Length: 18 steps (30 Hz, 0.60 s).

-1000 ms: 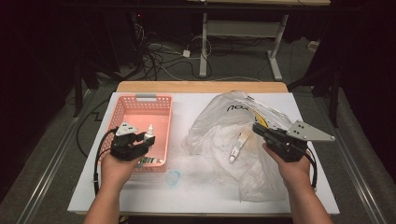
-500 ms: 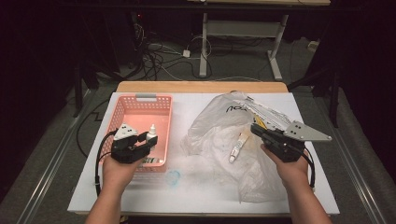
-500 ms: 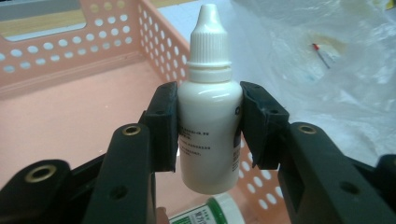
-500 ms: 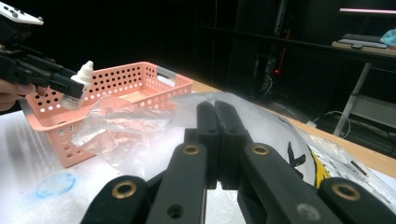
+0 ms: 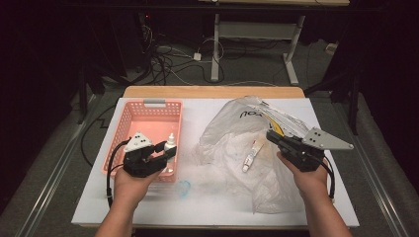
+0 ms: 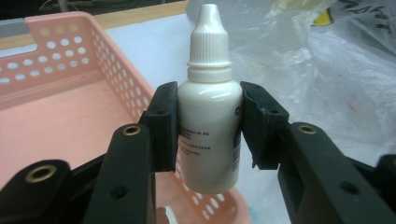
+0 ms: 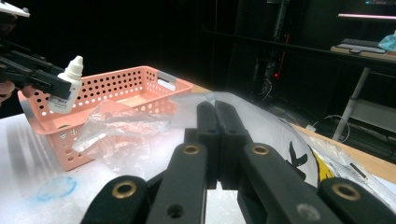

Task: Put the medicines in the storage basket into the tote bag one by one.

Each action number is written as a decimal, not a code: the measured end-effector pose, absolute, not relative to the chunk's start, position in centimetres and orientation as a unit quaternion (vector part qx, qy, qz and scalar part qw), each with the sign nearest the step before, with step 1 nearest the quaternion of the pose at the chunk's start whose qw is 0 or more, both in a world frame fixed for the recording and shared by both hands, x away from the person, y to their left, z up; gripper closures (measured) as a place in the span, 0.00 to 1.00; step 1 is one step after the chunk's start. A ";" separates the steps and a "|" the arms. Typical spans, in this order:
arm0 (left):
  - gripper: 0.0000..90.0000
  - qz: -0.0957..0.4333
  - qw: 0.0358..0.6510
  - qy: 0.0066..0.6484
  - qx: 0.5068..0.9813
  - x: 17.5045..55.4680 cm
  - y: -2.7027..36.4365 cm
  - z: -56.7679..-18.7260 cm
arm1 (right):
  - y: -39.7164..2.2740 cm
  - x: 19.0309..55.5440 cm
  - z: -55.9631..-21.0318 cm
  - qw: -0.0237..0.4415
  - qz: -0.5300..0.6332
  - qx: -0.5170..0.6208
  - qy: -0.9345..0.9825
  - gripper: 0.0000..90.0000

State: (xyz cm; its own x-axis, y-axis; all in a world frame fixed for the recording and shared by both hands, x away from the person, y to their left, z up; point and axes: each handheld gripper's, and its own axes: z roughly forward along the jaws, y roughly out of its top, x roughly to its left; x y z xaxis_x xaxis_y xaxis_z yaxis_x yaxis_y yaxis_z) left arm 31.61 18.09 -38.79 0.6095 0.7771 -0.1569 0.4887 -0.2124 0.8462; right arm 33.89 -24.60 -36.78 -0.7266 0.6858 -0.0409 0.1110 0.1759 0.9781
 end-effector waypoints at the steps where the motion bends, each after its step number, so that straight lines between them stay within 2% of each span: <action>1: 0.65 0.153 0.471 0.410 0.766 31.5 17.8 -38.8 | -24.6 33.9 -36.8 0.247 0.580 0.275 0.726 1.00; 18: 0.65 0.135 0.479 0.360 0.789 29.9 13.7 -38.8 | -24.5 34.0 -36.9 0.244 0.580 0.276 0.727 1.00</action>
State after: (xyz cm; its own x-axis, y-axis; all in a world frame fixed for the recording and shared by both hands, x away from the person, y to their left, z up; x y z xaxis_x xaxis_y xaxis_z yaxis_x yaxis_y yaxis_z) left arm 29.95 13.66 -38.80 0.7047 0.6974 -0.1305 0.4380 -0.2829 0.8533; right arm 33.97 -24.53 -36.94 -0.7292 0.6835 -0.0349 0.1174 0.1752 0.9775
